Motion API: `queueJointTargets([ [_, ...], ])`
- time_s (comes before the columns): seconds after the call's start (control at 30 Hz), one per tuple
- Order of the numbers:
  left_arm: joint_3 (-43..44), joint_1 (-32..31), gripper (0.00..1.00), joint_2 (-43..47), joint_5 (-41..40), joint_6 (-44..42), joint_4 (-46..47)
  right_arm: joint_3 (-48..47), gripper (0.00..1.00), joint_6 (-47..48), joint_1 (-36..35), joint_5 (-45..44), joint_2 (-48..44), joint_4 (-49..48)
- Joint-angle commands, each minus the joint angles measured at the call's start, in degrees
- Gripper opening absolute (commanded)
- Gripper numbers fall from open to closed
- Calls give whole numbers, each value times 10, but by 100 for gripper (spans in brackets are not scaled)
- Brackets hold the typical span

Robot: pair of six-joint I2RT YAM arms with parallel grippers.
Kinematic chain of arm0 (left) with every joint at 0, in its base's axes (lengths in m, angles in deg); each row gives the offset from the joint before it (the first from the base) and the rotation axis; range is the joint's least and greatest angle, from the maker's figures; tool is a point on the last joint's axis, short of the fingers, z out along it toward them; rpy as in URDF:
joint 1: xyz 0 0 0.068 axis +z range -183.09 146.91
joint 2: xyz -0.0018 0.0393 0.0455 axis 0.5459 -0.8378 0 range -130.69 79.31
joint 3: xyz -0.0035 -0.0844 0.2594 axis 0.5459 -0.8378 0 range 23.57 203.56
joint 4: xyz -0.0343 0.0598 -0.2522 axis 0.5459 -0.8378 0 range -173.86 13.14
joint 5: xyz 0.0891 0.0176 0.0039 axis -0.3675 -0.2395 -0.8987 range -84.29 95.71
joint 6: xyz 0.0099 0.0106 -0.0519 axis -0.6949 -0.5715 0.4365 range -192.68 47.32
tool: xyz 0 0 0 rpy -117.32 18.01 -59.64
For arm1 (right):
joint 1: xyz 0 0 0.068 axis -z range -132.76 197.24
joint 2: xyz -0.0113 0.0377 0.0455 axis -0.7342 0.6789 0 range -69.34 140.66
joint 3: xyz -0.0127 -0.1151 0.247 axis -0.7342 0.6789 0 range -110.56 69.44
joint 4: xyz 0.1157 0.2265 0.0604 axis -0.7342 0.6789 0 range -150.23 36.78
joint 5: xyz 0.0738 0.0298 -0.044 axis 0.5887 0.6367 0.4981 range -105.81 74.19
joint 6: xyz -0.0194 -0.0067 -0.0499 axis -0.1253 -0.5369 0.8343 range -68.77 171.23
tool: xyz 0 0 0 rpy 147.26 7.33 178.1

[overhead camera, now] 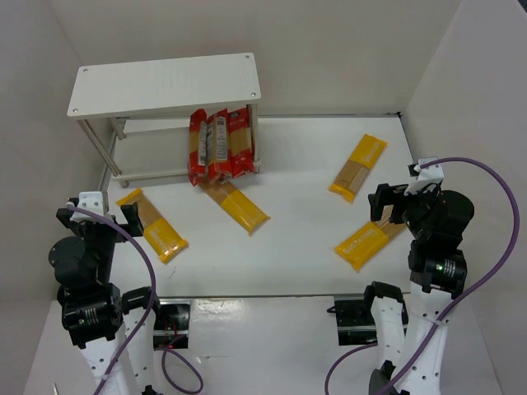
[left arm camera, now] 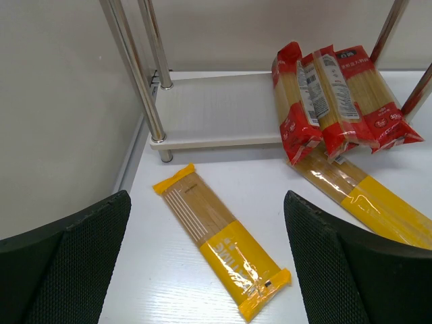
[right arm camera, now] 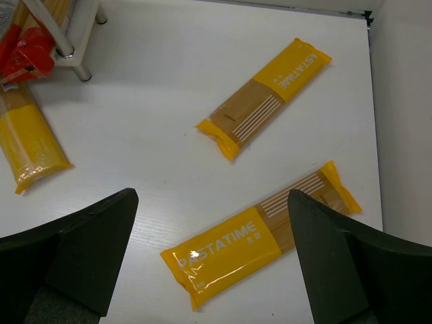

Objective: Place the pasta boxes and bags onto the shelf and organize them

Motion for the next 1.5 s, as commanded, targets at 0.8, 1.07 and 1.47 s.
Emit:
queueJointTargets([
  [0.8, 0, 4, 100, 1, 7, -11, 19, -71, 100, -36, -65, -84, 309, -91],
  [1.07, -6, 9, 100, 6, 1, -11, 19, -95, 100, -178, -166, -197, 484, -179],
  [1.47, -6, 44, 100, 6, 0, -11, 19, -164, 100, -310, -254, -454, 625, -223],
])
